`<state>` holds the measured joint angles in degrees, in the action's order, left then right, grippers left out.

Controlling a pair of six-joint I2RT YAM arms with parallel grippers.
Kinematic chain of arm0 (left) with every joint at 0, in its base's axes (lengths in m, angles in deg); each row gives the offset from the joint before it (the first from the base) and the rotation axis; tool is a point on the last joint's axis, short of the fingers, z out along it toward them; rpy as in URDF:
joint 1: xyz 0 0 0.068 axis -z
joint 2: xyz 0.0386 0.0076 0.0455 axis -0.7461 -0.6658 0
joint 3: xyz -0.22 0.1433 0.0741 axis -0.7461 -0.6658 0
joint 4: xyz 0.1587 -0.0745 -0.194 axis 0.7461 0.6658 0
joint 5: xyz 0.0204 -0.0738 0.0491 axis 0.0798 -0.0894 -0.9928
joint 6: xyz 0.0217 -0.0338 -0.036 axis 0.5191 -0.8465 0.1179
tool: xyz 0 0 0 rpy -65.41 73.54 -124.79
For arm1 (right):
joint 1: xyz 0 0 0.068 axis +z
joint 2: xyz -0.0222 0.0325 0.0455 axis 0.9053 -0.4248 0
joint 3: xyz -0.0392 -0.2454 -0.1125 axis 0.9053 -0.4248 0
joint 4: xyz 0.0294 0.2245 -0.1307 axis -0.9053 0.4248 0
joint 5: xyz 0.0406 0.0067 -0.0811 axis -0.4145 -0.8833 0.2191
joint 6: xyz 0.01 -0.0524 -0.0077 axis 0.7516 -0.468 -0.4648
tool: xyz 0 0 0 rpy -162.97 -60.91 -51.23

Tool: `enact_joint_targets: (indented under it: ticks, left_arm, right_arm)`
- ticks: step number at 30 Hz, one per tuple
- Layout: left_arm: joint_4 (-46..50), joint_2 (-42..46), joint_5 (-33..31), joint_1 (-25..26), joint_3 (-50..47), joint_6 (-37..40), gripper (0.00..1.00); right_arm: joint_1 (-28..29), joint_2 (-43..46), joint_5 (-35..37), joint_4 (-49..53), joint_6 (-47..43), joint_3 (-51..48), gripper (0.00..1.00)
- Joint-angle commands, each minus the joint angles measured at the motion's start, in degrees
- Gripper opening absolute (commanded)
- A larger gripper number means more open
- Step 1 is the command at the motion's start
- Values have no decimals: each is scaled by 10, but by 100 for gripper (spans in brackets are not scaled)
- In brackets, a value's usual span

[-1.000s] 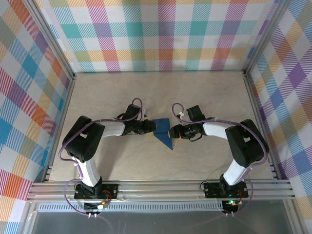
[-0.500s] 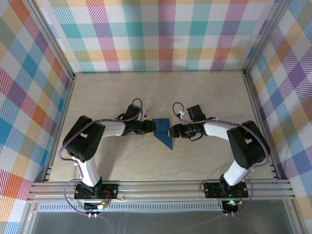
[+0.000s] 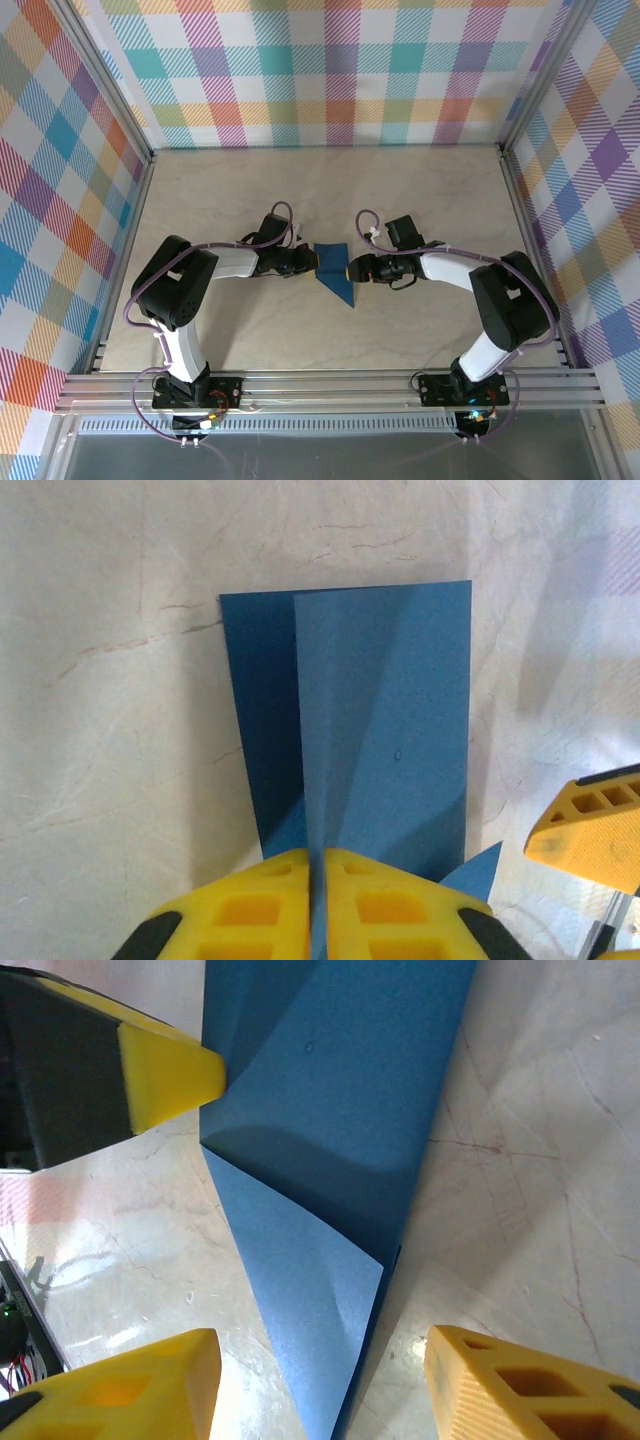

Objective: Fold a paper plane with a square sheet of paper (fold left side to right side)

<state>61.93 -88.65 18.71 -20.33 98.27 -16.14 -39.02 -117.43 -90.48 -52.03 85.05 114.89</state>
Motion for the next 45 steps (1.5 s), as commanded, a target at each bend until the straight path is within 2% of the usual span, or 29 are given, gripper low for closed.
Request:
enact_joint_targets:
  ticks: [1, 5, 9, 13, 18, 27, 42, 45]
  left_arm:
    - [6, 20, 12, -2, 5, -4, 9]
    - [21, 35, 18, 0, 8, -17, 7]
    - [58, 40, 29, 4, 27, -25, 7]
    - [89, 39, 39, 6, 45, -30, 6]
    - [107, 42, 45, 7, 60, -30, 6]
    - [115, 44, 51, 13, 74, -33, 6]
    - [113, 44, 49, 16, 79, -35, 5]
    - [113, 42, 49, 16, 81, -35, 5]
  right_arm:
    - [4, 40, 16, 14, 9, -14, 55]
    - [40, 89, 87, 38, 15, -27, 53]
    - [111, 119, 199, 67, 16, -28, 53]
    - [185, 111, 306, 78, 17, -22, 52]
    - [244, 67, 399, 90, 20, 6, 49]
    - [285, -13, 462, 109, 10, 63, 48]
    - [292, -38, 499, 114, 3, 79, 44]
    - [292, -39, 501, 116, 2, 80, 41]
